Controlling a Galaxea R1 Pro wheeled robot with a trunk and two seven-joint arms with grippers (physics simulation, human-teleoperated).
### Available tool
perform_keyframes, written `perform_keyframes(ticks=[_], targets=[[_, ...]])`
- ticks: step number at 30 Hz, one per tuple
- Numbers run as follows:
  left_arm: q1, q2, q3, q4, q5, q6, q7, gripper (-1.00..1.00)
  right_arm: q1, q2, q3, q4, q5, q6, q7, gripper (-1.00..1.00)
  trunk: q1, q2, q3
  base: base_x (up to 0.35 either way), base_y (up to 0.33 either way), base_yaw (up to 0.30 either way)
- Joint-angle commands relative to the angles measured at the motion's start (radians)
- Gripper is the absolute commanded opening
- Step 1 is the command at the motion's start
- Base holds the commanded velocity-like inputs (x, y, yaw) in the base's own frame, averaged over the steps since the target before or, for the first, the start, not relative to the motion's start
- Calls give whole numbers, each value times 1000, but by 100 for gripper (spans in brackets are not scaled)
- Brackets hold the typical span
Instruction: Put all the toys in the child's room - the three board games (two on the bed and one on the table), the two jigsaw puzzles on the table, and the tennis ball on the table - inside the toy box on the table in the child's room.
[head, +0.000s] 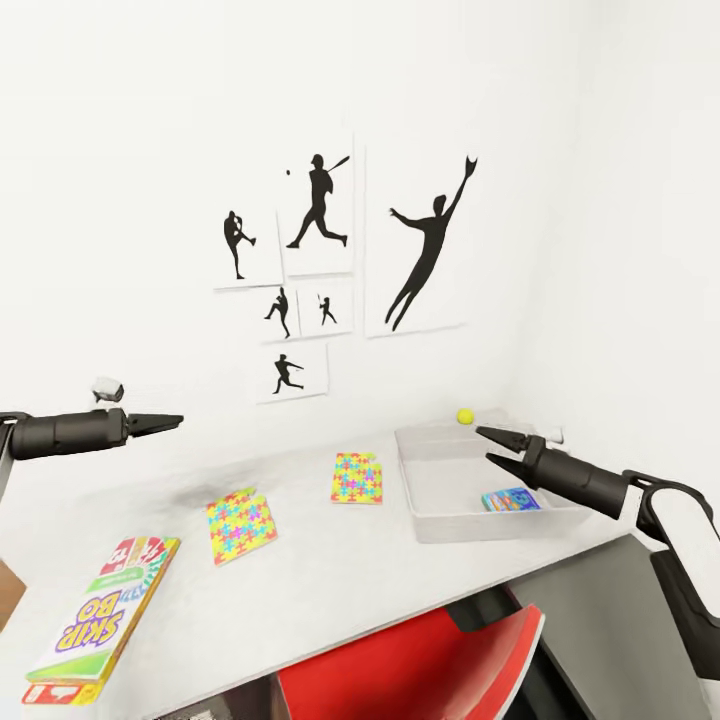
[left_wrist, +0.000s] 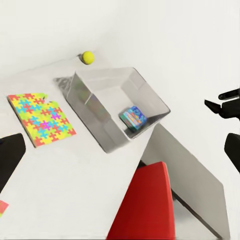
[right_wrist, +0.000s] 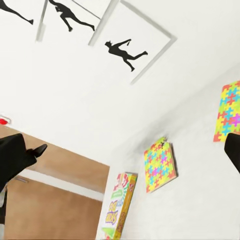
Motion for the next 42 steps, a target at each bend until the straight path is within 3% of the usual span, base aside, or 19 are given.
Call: perform_keyframes(ticks=[1,8,12,16,19,22,23,26,34,39,42], targets=[[4,3,1,0,-7,10,-7,100,6,0,-7,0,10,4,20,100,1,-2,-1,-34,12,99],[93,56,15,2,-4,-23,-10,100,131,1,-78,-28,12,4,121,100,1,-2,10,-48,3,99],[162,74,65,4,-3,-32,-13,100,231,7,-101,-40,17,-6,226,100,1,-2,16,-230,0,101],[221,78,112,5,-3,-54,-13,100,289,10,-91,-43,59,-63,263,100,1,-2,22,-152,0,139],[249,79,176,5,-1,-91,-13,100,319,11,-58,-44,115,-112,296,100,1,-2,25,-49,0,217],[259,81,235,0,-2,-102,-13,100,327,14,-16,-45,141,-137,332,100,1,-2,26,-19,0,264],[262,83,259,-1,-4,-106,-13,100,329,15,11,-45,148,-154,342,100,1,-2,26,-30,0,280],[266,86,289,-2,-8,-114,-13,100,332,15,83,-45,155,-220,359,100,1,-2,27,-112,2,286],[269,84,303,-3,-8,-119,-13,100,323,16,206,-45,179,-284,360,100,1,-2,27,-263,16,292],[269,84,304,-3,-9,-120,-13,100,315,20,223,-45,243,-289,359,100,1,-2,27,-304,46,294],[269,81,304,-3,-9,-120,-13,100,313,37,226,-45,263,-290,360,100,1,-2,27,-295,114,294]])
